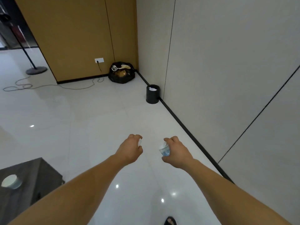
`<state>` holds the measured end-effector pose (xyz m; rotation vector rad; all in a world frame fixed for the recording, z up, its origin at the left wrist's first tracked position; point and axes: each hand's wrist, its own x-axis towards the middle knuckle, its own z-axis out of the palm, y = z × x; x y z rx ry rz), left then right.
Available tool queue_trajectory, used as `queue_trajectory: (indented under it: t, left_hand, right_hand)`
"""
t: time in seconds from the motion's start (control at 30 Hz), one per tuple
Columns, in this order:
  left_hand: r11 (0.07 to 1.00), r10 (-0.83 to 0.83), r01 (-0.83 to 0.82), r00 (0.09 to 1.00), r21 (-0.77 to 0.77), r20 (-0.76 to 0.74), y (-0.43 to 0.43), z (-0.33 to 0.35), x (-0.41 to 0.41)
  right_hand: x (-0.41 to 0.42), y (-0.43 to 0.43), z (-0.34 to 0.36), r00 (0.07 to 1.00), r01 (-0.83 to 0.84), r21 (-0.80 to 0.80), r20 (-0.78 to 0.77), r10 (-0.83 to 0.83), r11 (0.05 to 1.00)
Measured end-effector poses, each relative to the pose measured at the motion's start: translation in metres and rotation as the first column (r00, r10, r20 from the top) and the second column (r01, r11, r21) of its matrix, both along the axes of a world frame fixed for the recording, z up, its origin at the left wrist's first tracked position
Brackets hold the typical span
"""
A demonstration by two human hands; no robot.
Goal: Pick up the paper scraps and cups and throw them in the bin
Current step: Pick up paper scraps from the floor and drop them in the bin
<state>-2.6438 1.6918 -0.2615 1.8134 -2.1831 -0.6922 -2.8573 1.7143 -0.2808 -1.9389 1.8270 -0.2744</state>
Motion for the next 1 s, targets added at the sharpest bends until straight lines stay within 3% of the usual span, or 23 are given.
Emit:
queue_trajectory:
  t: [0.43,0.67,1.0]
  left_hand:
    - [0.996,0.073,-0.074,0.997,0.047,0.015,-0.263,-0.005,-0.052]
    - [0.998,0.036,-0.035,0.999,0.055,-0.022,-0.439,-0.018,-0.055]
    - [0.997,-0.003,0.001,1.0,0.08,0.017,-0.657,-0.013,-0.073]
  right_hand:
    - [-0.057,-0.279,0.011,0.996,-0.081,0.006,-0.032,0.081,0.997]
    - [-0.054,-0.444,0.008,0.993,-0.058,0.033,-0.097,0.061,0.998]
    - [-0.065,-0.651,0.001,0.998,-0.022,0.028,-0.065,0.023,0.999]
